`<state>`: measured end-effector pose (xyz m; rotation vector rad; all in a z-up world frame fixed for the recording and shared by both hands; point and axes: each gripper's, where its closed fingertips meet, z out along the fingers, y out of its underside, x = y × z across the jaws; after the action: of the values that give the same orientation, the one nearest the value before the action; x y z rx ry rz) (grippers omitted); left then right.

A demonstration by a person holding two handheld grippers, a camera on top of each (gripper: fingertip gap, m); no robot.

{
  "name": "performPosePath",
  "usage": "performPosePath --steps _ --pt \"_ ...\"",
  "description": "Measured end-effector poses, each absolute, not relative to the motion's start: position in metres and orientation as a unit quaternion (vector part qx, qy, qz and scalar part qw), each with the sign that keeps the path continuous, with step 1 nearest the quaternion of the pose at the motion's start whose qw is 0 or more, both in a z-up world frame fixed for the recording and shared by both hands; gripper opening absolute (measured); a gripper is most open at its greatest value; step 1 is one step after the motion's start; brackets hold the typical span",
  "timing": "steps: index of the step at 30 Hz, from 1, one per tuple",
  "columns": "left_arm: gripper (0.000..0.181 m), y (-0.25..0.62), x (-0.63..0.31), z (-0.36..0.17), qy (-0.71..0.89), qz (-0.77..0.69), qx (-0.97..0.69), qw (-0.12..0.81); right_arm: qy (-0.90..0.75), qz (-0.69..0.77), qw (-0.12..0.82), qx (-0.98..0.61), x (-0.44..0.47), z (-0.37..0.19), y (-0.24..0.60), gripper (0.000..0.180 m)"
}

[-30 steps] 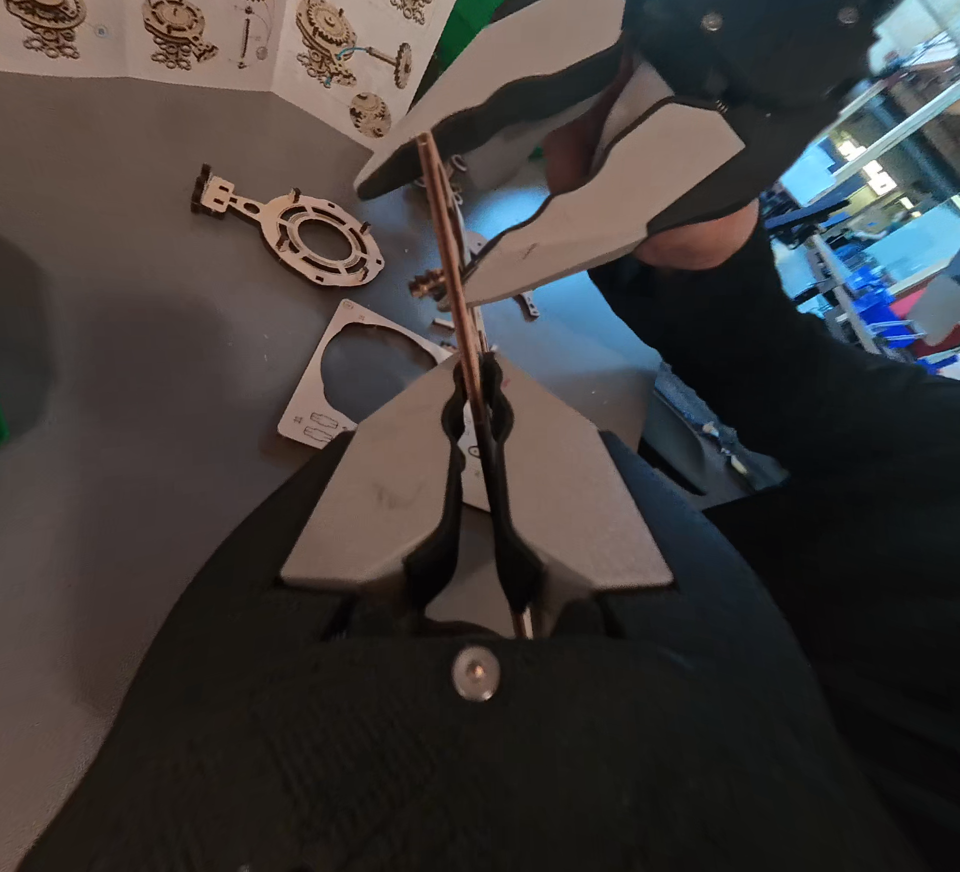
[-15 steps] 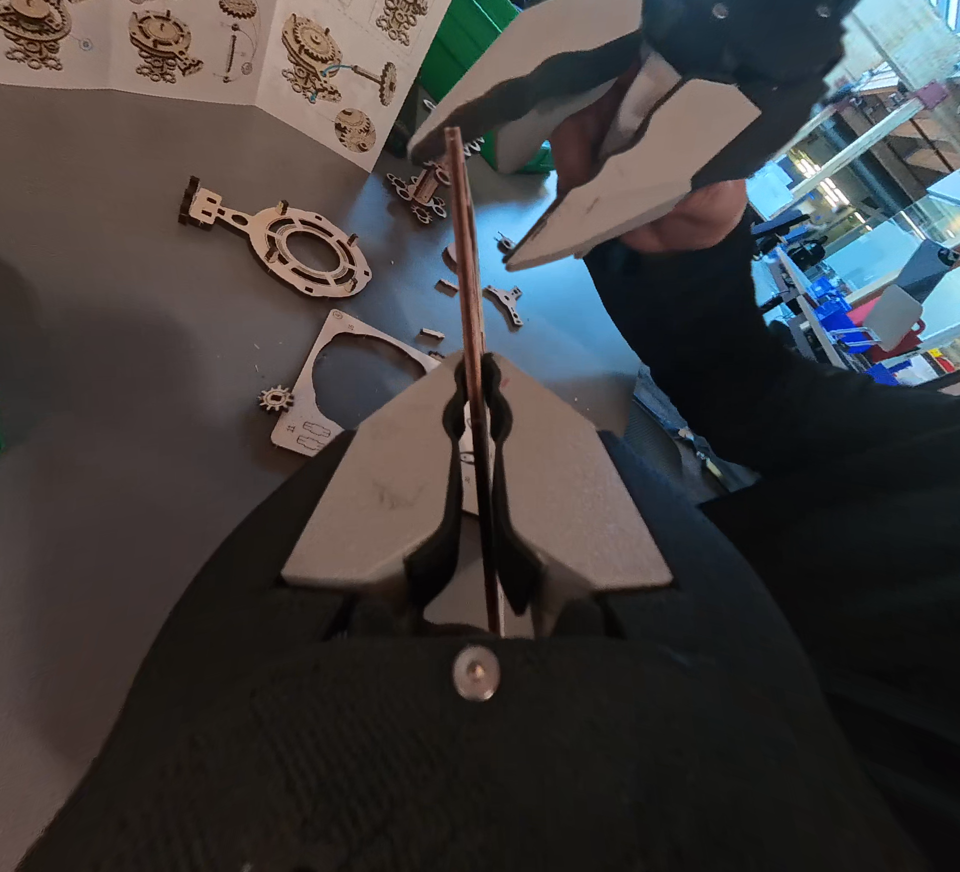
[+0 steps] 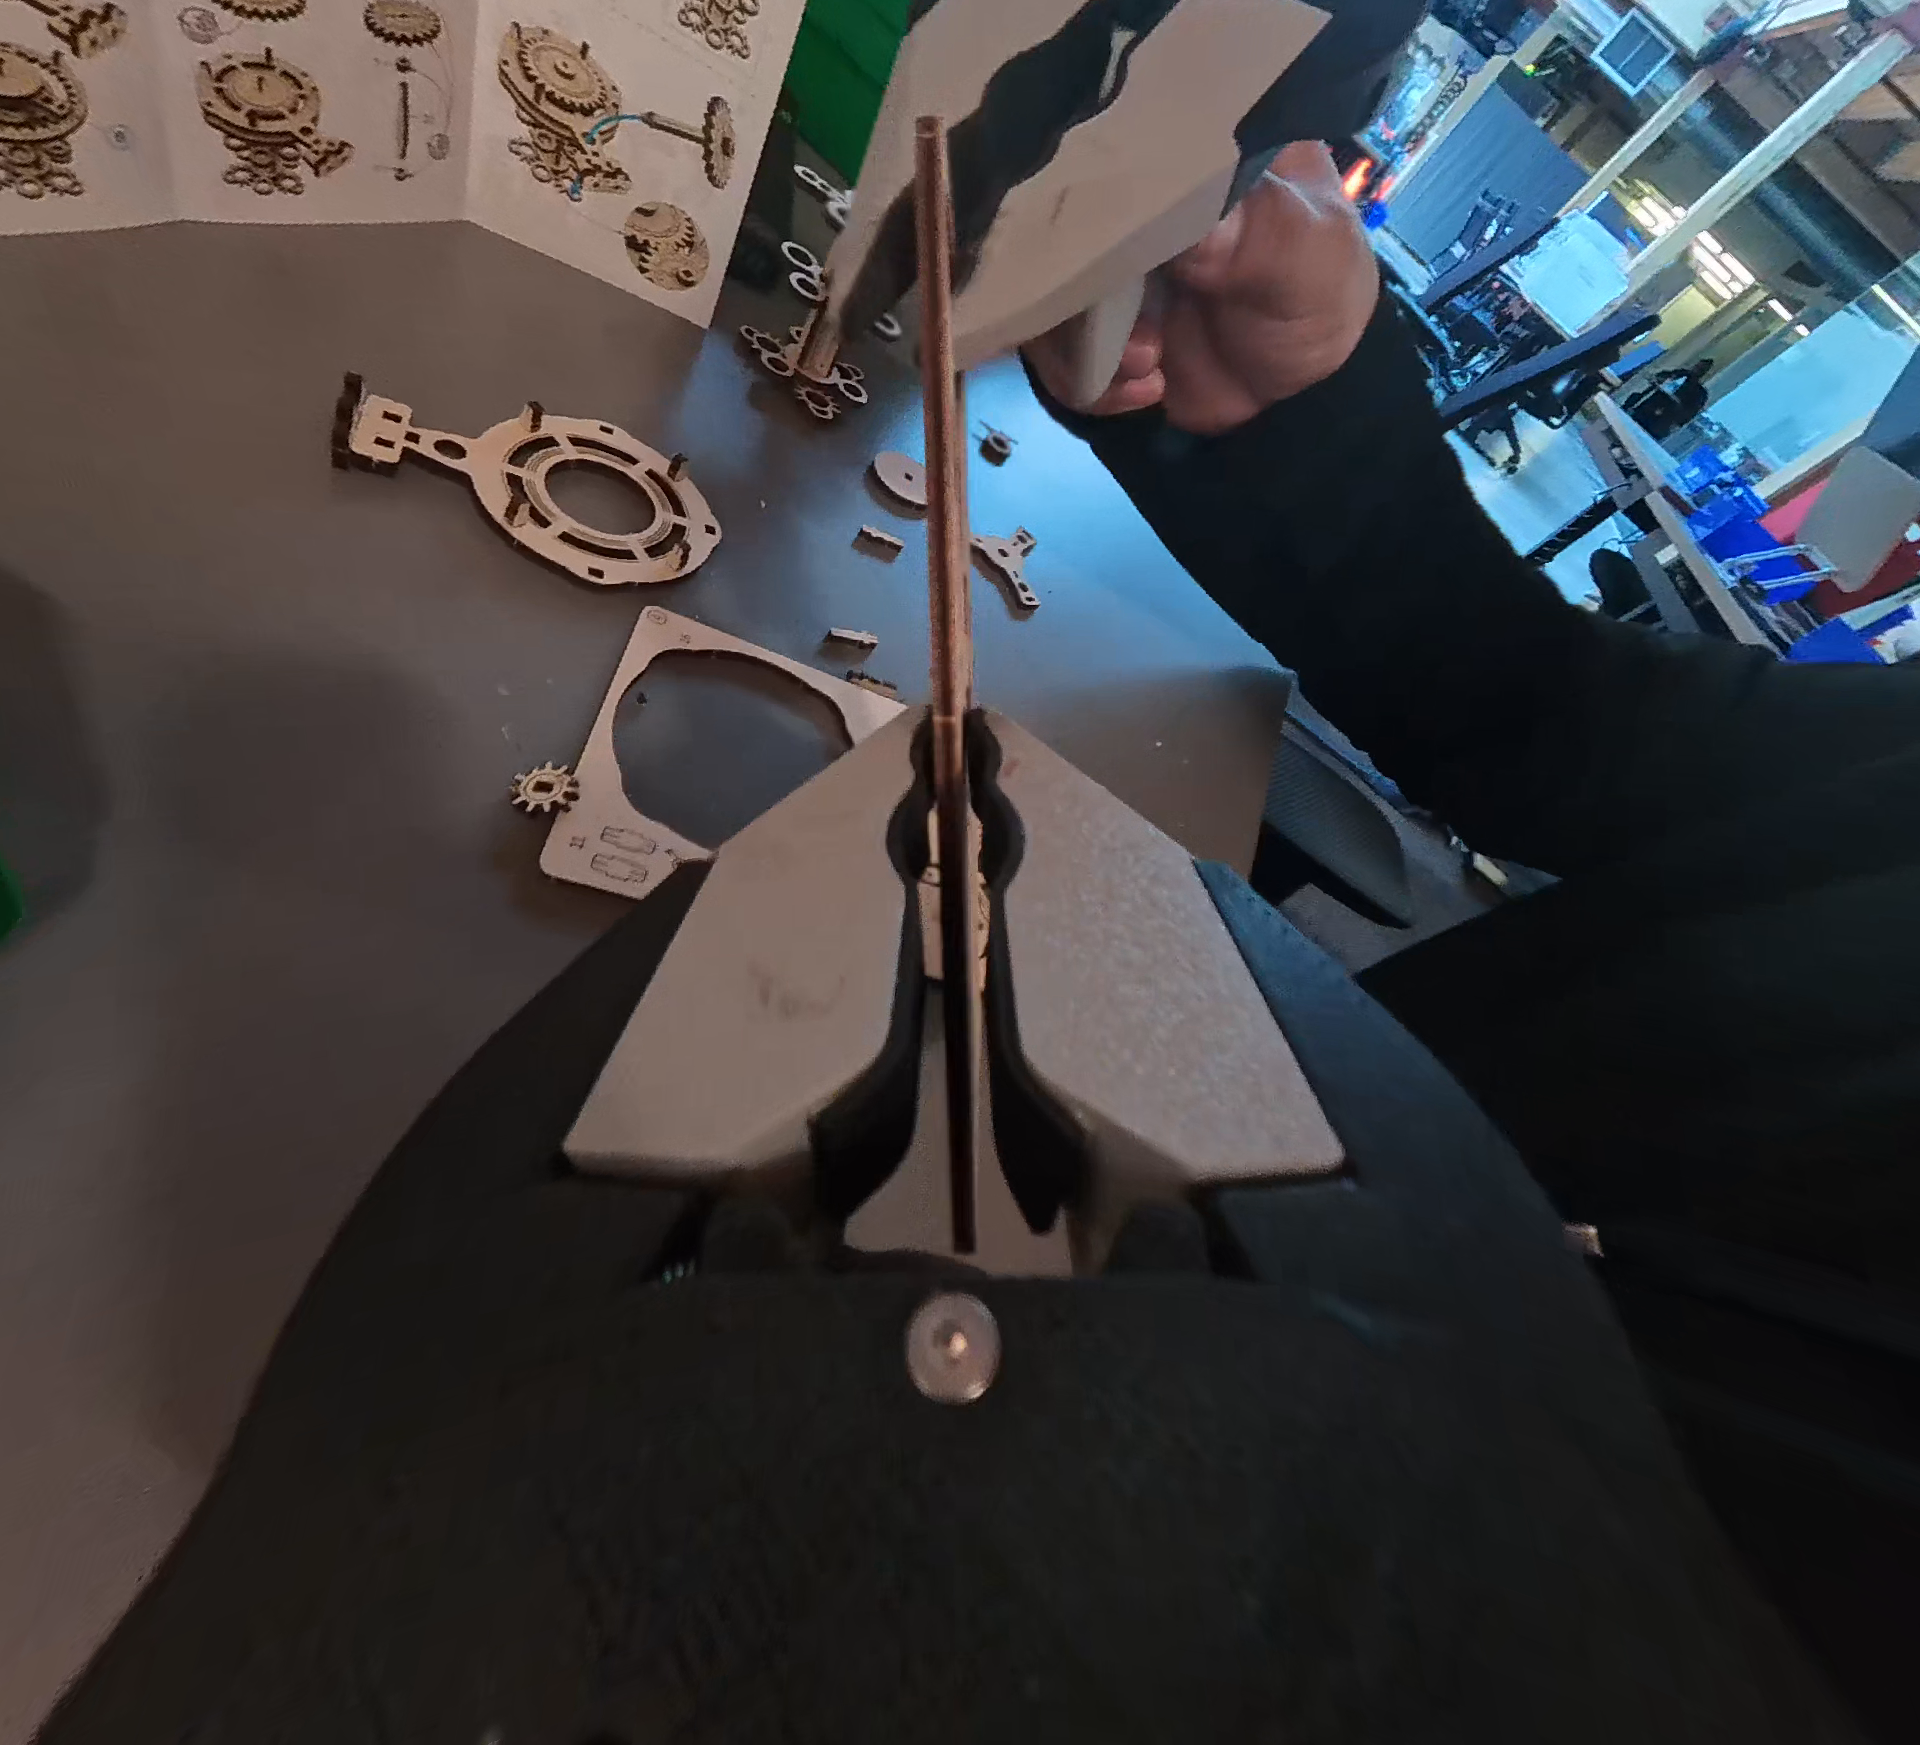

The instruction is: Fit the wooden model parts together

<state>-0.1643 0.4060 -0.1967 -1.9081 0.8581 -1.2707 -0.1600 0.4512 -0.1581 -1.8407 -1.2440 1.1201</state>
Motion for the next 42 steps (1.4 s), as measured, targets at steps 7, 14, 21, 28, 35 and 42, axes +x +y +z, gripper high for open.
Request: performPosePath --steps 7,14,21,28,35,42 --pt "0.0 0.406 -0.161 -0.2 0.335 -0.482 -0.735 0.339 -0.465 0.379 0.344 -0.722 -0.159 -0.168 0.461 0.013" --pt "0.0 0.406 -0.164 -0.198 0.33 -0.483 -0.734 0.344 -0.446 0.344 0.381 -0.733 -0.156 -0.164 0.47 0.042" --pt "0.0 0.407 -0.173 -0.198 0.316 -0.482 -0.739 0.349 -0.453 0.4 0.398 -0.69 -0.161 -0.139 0.455 0.087" --pt "0.0 0.401 -0.172 -0.195 0.332 -0.467 -0.737 0.359 -0.52 0.334 0.344 -0.707 -0.189 -0.181 0.44 0.069" --pt "0.0 0.404 -0.178 -0.188 0.318 -0.489 -0.72 0.375 -0.516 0.394 0.305 -0.696 -0.199 -0.183 0.427 0.04" --pt "0.0 0.408 -0.18 -0.191 0.309 -0.48 -0.729 0.377 -0.5 0.404 0.325 -0.694 -0.191 -0.176 0.435 0.039"
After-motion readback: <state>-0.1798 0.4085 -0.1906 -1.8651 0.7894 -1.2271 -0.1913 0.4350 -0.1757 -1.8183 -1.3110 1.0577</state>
